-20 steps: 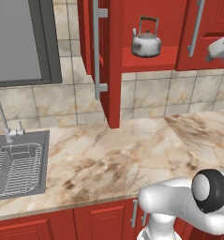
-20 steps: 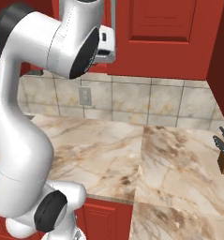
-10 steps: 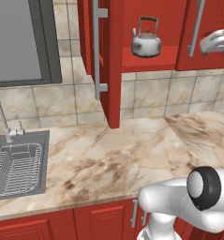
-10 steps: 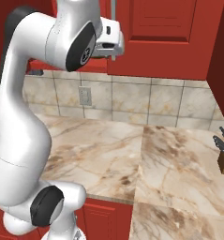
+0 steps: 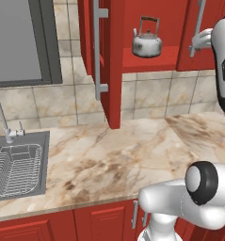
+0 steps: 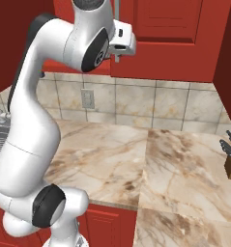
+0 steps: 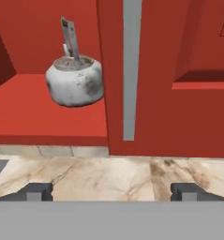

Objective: Open the cabinet, pick the kettle from the cabinet, and place it in the sink.

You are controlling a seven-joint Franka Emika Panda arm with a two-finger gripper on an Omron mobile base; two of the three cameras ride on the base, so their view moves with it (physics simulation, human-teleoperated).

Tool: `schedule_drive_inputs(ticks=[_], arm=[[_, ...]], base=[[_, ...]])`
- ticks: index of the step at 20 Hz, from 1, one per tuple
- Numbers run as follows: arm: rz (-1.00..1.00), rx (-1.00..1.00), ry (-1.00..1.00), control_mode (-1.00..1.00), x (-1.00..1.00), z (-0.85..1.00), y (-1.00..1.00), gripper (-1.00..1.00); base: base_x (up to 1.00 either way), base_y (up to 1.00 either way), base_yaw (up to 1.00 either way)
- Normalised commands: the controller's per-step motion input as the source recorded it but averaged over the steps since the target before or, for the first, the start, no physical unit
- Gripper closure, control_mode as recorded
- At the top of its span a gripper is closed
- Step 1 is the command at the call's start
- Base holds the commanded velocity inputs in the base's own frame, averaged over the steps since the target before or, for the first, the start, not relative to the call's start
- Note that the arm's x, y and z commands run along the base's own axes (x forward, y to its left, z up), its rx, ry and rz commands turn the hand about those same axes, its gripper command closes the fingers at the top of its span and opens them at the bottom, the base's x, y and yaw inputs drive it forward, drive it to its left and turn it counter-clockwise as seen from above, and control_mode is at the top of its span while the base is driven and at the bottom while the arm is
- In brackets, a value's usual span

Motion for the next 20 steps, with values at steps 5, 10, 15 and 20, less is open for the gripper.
schedule_drive_inputs(ticks=[5, 10, 15, 20], arm=[[0.0, 0.12, 0.0, -1.0, 0.61, 0.02, -0.1, -1.0], [0.0, 0.1, 0.0, -1.0, 0.6, 0.01, -0.16, -1.0], [0.0, 0.07, 0.0, -1.0, 0.56, 0.0, -0.08, -1.0], [0.0, 0.06, 0.0, -1.0, 0.55, 0.0, -0.01, -1.0]], base=[[0.0, 0.0, 0.0], [0.0, 0.0, 0.0], [0.0, 0.0, 0.0], [0.0, 0.0, 0.0]])
